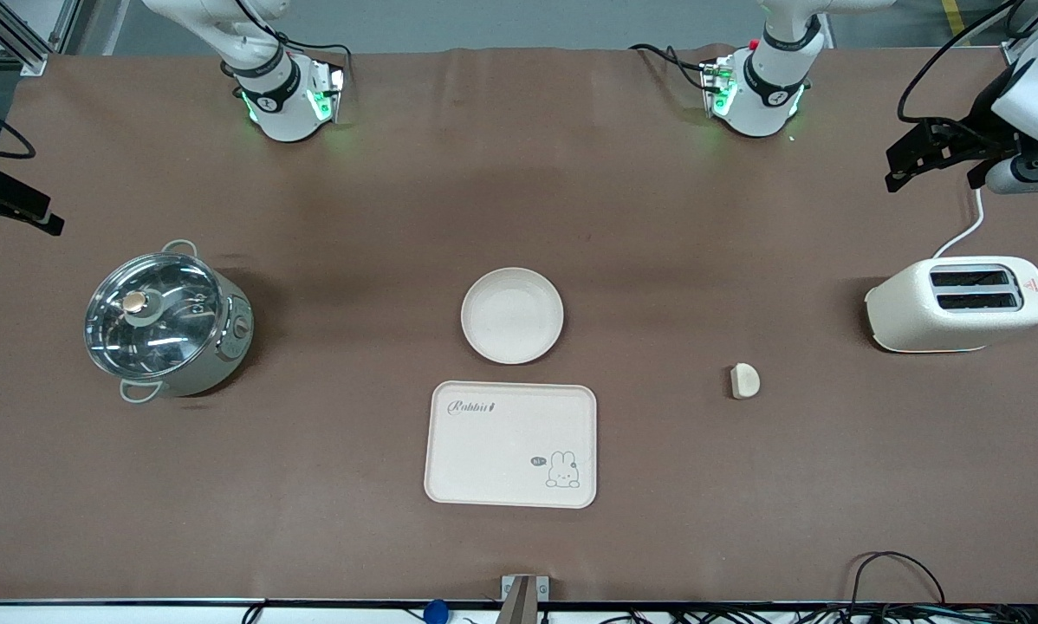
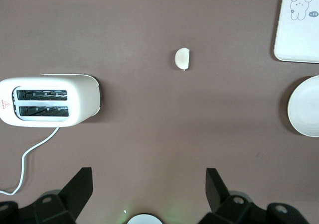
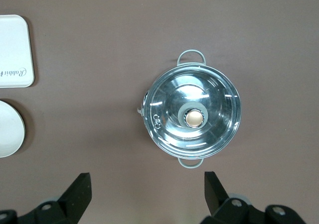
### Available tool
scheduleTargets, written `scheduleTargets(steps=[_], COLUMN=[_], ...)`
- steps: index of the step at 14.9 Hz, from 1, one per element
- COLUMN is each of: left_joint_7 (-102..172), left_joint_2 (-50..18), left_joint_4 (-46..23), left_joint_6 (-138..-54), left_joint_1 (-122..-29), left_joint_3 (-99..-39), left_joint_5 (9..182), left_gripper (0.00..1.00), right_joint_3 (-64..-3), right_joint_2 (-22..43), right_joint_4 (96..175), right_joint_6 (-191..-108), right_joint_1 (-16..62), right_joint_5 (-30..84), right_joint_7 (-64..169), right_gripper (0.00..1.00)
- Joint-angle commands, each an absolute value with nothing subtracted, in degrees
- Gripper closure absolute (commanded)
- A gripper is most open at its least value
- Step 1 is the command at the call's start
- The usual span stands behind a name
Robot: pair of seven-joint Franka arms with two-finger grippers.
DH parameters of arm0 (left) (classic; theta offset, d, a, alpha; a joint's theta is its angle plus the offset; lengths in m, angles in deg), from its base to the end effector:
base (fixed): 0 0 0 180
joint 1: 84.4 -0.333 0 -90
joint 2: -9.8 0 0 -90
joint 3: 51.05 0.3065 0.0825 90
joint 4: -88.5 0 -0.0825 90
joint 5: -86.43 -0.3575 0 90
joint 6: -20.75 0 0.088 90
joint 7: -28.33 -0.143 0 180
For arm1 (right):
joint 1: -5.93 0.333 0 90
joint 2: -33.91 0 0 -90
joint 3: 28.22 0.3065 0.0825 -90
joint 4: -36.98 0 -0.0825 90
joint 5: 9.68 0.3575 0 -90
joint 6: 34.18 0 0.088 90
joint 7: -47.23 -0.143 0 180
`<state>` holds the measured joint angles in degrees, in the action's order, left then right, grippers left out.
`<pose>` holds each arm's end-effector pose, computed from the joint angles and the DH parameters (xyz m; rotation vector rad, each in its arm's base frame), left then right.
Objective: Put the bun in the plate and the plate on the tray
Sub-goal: 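Reach the left gripper to the bun while the right gripper reaches the plate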
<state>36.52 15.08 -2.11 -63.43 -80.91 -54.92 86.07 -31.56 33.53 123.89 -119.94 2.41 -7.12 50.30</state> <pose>0.4846 -0.0632 0.6123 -3.1263 -0.0241 0.0288 0.5189 -0.0556 0.5931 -3.0935 0.0982 0.0352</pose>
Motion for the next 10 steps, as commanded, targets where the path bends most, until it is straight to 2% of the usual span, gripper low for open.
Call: scheduleTargets(steps=[1,6,8,10], left_joint_7=[35.53,35.45,35.97,36.76], left_joint_2=[14.46,12.09,9.28,8.13], left_joint_4=[-0.53,0.08,0.78,-1.13], left_joint_6=[-62.3,-62.83,-63.44,-67.47], left_joint_1=[-80.8,-80.97,-80.89,-80.71], left_joint_3=[-54.83,-54.83,-54.83,-54.74], left_joint_5=[85.9,85.99,85.99,85.99], left_gripper=[0.0,0.0,0.0,0.0], right_joint_3=[-31.65,-31.74,-31.65,-31.39], right_joint_2=[34.44,36.46,36.37,34.98], right_joint_4=[124.78,124.34,124.69,125.13], right_joint_6=[-120.31,-120.05,-120.05,-120.66], right_joint_1=[2.58,2.85,3.11,5.47], right_joint_5=[-6.34,-6.26,-0.93,1.48], right_joint_7=[50.84,50.75,49.79,44.11], right_gripper=[0.0,0.0,0.0,0.0])
